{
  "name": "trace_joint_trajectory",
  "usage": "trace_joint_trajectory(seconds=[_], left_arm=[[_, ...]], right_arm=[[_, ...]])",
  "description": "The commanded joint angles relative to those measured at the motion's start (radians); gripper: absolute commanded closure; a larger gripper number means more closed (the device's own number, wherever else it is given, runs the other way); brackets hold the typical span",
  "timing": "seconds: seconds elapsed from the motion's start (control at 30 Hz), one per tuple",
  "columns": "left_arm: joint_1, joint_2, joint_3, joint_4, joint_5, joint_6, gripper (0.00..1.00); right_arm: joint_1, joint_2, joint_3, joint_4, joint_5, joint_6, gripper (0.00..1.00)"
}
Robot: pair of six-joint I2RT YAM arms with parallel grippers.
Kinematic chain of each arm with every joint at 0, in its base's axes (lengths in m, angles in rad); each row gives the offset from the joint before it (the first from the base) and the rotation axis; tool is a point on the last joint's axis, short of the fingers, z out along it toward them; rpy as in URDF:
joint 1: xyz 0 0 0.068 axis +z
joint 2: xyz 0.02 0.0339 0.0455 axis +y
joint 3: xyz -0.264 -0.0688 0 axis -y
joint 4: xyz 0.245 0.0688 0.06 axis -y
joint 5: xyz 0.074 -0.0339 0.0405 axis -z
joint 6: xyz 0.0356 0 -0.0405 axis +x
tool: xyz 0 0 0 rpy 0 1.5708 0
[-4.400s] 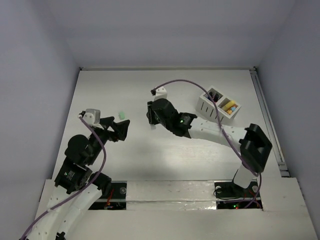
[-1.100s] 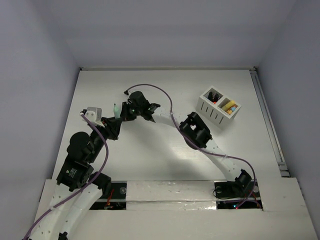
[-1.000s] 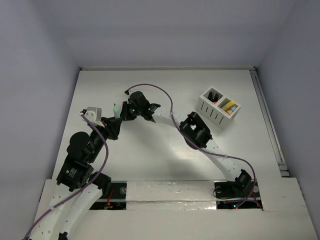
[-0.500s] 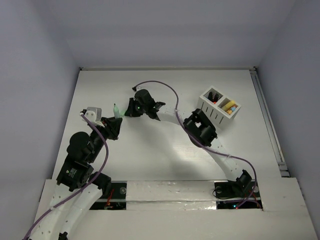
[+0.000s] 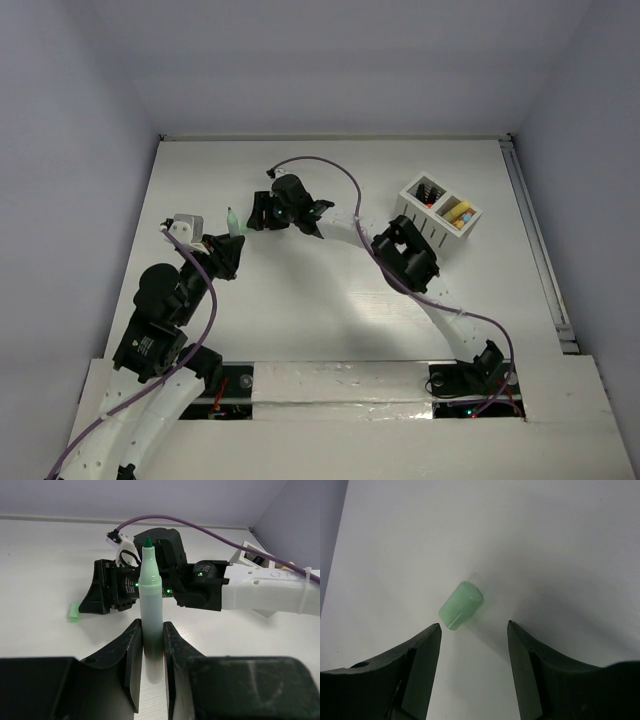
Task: Sort the stationery into containers
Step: Move the pen cap to the center of the board.
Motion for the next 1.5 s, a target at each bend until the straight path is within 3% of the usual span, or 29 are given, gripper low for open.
trace_joint_trajectory(seconds=[0.0, 0.4, 0.77, 1.13, 1.3, 1.47], left_arm=[[-0.004, -0.002, 0.034, 0.047, 0.005, 0.011, 1.0], [-0.014, -0.007, 0.036, 0.049, 0.005, 0.012, 1.0], [-0.023, -0.022, 0.034, 0.049, 0.005, 0.011, 1.0], [-0.032, -0.026, 0.034, 0.052, 0.005, 0.011, 1.0], [-0.032, -0.023, 0.034, 0.052, 0.003, 0.012, 1.0], [-0.032, -0.019, 0.034, 0.053, 0.032, 0.011, 1.0]], right_arm=[[0.002, -0.021, 0.04, -0.038, -0.005, -0.011, 0.38], [0.039, 0.157, 0.29, -0.176, 0.029, -0.039, 0.37], [0.109, 0.216, 0.39, -0.294, 0.222, -0.175, 0.37], [0.139, 0.257, 0.424, -0.35, 0.36, -0.263, 0.6], [0.139, 0.204, 0.326, -0.342, 0.38, -0.292, 0.6], [0.139, 0.014, 0.004, -0.232, 0.408, -0.333, 0.64]])
